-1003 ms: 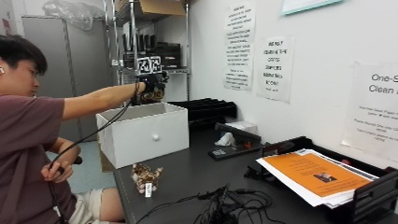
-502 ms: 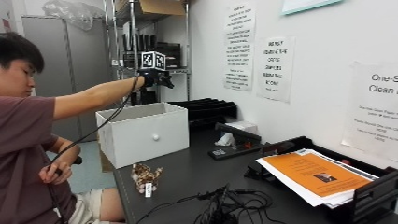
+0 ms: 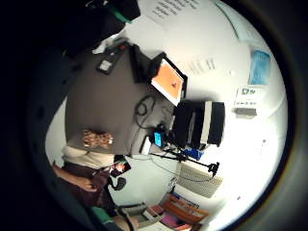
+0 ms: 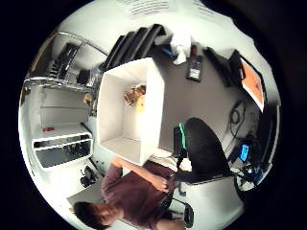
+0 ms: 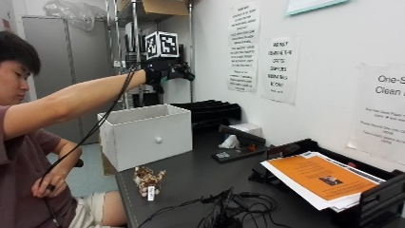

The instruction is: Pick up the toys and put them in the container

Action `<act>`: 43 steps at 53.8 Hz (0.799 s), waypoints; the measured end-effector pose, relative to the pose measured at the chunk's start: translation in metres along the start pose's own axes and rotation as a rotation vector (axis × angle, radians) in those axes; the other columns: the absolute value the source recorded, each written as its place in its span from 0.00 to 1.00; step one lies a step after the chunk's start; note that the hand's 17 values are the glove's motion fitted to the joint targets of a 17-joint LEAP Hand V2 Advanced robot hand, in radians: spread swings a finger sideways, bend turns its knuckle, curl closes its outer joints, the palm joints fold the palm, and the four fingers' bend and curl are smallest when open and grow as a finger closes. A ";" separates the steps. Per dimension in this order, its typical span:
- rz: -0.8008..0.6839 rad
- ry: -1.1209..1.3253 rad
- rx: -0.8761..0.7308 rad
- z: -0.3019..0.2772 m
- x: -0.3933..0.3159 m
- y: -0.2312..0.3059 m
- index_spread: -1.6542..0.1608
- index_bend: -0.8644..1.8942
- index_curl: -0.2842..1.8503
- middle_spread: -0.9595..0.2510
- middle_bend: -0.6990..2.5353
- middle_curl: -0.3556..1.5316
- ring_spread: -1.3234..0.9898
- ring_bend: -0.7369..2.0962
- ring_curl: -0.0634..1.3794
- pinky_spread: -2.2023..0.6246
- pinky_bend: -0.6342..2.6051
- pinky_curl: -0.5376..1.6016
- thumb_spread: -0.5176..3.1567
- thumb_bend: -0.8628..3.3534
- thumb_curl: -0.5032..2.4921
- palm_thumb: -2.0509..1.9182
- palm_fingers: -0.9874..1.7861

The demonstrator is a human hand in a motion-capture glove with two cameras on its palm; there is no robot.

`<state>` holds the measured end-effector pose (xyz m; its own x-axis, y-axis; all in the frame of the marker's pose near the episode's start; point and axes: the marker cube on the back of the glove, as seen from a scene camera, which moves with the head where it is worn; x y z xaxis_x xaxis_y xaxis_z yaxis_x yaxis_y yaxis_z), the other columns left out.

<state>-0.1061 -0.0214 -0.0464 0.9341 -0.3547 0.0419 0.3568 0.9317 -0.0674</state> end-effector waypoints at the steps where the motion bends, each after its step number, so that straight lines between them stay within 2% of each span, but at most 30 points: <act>1: 0.007 -0.003 -0.006 0.003 0.008 0.005 0.80 0.35 0.24 0.75 0.27 0.40 0.54 0.43 0.36 0.79 0.44 0.41 0.51 0.20 0.34 0.56 0.31; 11: 0.064 -0.046 -0.040 0.036 0.062 0.045 0.79 0.35 0.24 0.74 0.27 0.39 0.53 0.43 0.36 0.79 0.43 0.41 0.52 0.20 0.33 0.57 0.31; 17: 0.051 -0.051 -0.053 0.073 0.068 0.066 0.79 0.35 0.23 0.74 0.27 0.39 0.53 0.43 0.35 0.79 0.43 0.41 0.52 0.20 0.32 0.57 0.31; 23: 0.007 -0.004 -0.082 0.122 0.056 0.082 0.79 0.35 0.23 0.72 0.27 0.39 0.53 0.44 0.35 0.79 0.42 0.41 0.52 0.20 0.31 0.57 0.33; 34: -0.146 -0.121 -0.218 0.248 0.002 0.106 0.79 0.35 0.23 0.71 0.28 0.39 0.52 0.45 0.36 0.78 0.42 0.41 0.52 0.20 0.30 0.56 0.33; 43: -0.194 -0.161 -0.341 0.338 -0.031 0.110 0.80 0.34 0.22 0.72 0.28 0.40 0.51 0.46 0.36 0.78 0.43 0.41 0.50 0.20 0.29 0.54 0.31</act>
<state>-0.1011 0.1183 0.2814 0.8442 -0.4794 0.2398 0.5360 0.7598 -0.3680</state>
